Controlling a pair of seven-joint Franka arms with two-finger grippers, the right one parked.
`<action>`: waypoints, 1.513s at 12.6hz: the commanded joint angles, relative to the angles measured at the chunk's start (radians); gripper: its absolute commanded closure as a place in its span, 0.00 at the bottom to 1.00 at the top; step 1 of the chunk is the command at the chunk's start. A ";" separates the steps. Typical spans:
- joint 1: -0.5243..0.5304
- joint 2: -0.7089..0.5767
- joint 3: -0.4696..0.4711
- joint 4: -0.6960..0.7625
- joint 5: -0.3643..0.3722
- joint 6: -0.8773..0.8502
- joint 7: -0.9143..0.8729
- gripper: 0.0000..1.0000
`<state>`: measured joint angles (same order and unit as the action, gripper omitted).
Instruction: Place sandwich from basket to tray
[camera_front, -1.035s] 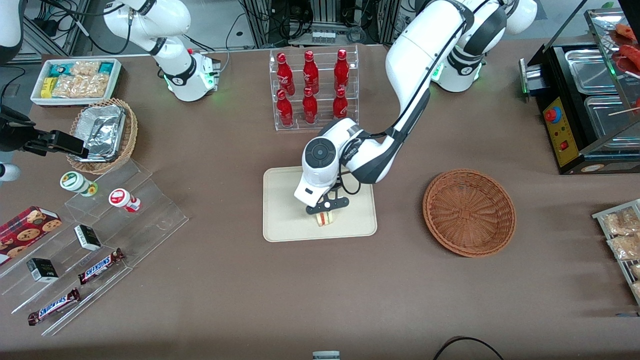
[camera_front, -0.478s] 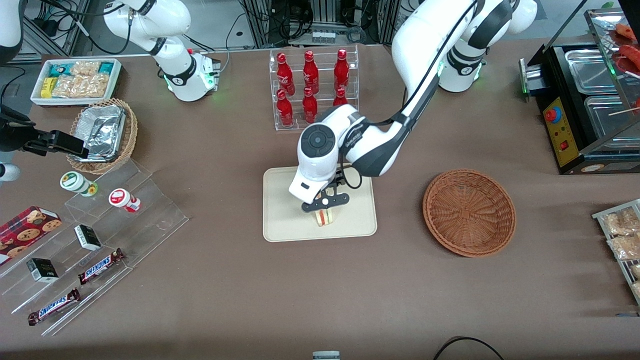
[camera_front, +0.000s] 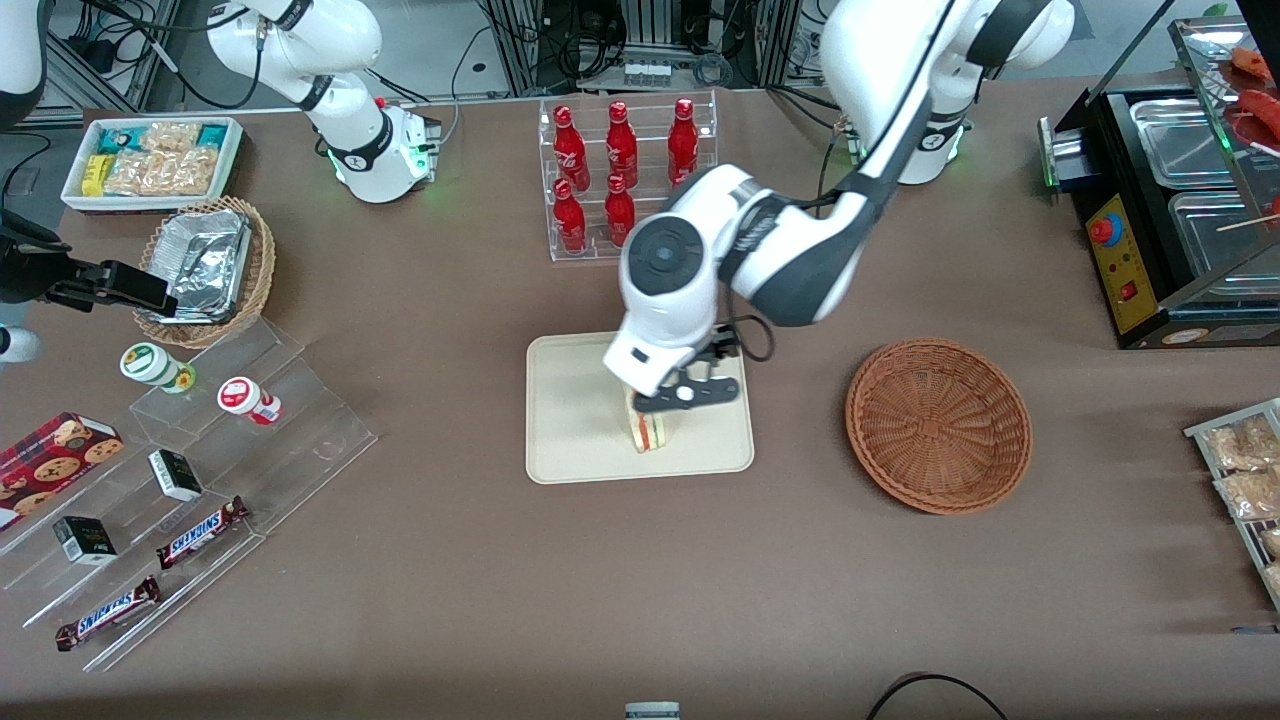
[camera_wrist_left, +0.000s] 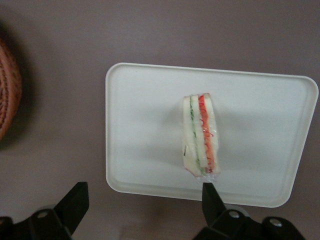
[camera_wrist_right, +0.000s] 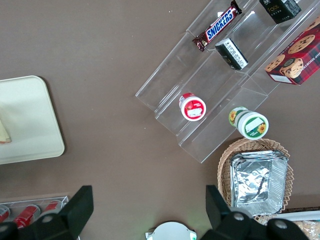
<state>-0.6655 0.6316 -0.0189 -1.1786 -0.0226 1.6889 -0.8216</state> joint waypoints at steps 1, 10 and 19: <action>-0.002 -0.117 0.169 -0.123 -0.111 -0.024 0.205 0.00; 0.001 -0.298 0.369 -0.211 -0.108 -0.187 0.510 0.00; 0.597 -0.461 -0.113 -0.251 -0.068 -0.284 0.611 0.00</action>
<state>-0.1854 0.2459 -0.0390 -1.3717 -0.1133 1.4281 -0.2556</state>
